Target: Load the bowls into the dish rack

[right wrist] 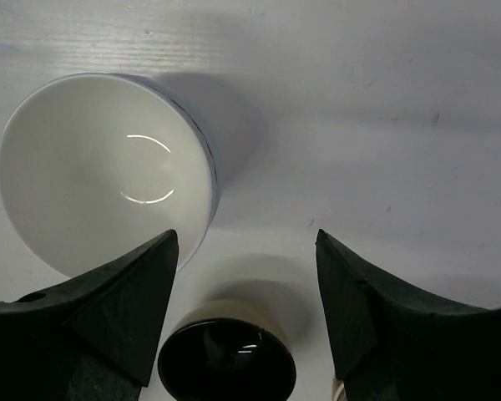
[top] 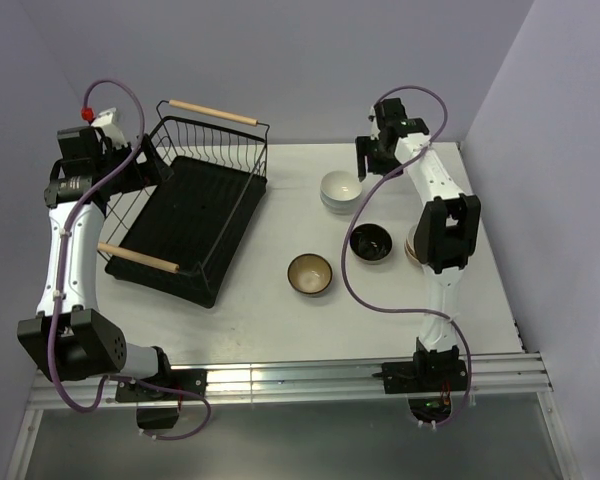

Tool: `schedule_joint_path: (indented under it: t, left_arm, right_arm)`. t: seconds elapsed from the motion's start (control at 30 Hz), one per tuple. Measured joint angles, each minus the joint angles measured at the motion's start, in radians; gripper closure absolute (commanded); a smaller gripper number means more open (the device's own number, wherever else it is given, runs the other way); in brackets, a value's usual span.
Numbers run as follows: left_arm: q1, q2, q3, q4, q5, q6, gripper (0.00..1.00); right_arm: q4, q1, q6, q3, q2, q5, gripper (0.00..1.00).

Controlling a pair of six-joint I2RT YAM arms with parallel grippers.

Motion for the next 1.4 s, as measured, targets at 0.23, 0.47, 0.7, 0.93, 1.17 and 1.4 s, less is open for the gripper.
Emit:
schedule_joint_path:
  t: [0.23, 0.47, 0.7, 0.93, 1.17, 1.4]
  left_arm:
    - [0.0, 0.001, -0.023, 0.003, -0.013, -0.002, 0.01]
    - [-0.001, 0.001, -0.042, 0.025, -0.013, -0.001, 0.0]
    - [-0.001, 0.001, -0.051, 0.036, -0.005, 0.001, 0.01]
    - [-0.001, 0.008, -0.067, 0.042, 0.004, 0.001, 0.01]
    - [-0.001, 0.025, -0.067, 0.043, 0.007, 0.0, 0.01]
    - [-0.001, 0.026, -0.068, 0.044, 0.01, 0.0, 0.01]
  right_arm:
    - [0.011, 0.011, 0.017, 0.002, 0.031, -0.006, 0.32]
    - [0.018, 0.031, 0.025, 0.007, 0.074, -0.013, 0.46]
    - [0.018, 0.038, 0.031, 0.007, 0.09, -0.023, 0.58]
    - [0.017, 0.042, 0.035, 0.008, 0.13, -0.037, 0.75]
    - [0.018, 0.042, 0.04, 0.008, 0.139, -0.036, 0.74]
    - [0.01, 0.042, 0.055, 0.014, 0.139, -0.039, 0.48]
